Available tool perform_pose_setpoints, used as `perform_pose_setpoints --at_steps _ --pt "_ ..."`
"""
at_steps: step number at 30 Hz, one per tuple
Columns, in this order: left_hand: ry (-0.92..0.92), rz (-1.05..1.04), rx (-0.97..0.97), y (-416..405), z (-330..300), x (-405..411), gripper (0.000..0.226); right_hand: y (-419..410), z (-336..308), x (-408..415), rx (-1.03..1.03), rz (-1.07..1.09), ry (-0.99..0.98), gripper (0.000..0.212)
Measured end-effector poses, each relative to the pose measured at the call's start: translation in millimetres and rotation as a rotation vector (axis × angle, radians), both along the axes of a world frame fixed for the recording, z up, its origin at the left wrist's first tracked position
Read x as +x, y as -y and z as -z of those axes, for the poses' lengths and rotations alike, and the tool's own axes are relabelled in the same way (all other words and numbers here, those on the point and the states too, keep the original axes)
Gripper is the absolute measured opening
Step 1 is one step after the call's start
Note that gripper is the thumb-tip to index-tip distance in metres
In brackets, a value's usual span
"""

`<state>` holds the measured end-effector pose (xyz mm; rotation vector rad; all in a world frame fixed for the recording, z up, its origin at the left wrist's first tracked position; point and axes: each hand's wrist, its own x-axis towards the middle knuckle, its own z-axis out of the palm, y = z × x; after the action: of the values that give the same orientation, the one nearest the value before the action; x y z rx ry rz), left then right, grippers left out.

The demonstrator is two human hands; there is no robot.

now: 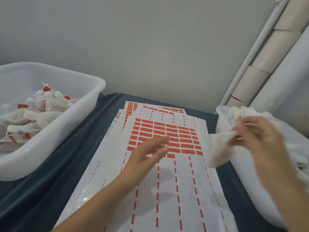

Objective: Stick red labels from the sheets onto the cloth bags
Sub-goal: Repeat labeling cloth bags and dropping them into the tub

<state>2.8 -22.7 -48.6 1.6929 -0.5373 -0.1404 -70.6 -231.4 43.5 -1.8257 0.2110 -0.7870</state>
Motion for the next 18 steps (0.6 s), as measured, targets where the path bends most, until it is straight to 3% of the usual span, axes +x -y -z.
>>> perform_pose_setpoints --at_steps 2,4,9,13,18 --pt "0.011 0.038 0.015 -6 4 0 0.049 -34 26 15 0.043 -0.101 -0.194 0.005" --pt "0.019 0.078 0.010 -14 6 -1 0.058 -64 48 29 0.214 -0.170 -0.313 0.016" --pt "-0.013 0.002 0.008 -20 5 5 0.035 -102 84 39 0.497 -0.341 -0.282 0.025" --pt "-0.120 -0.093 -0.021 -11 6 8 0.032 -100 90 40 0.361 -0.275 -0.221 0.023" --pt "-0.105 -0.137 0.019 -10 2 5 0.033 -91 93 36 0.262 -0.172 -0.186 0.028"
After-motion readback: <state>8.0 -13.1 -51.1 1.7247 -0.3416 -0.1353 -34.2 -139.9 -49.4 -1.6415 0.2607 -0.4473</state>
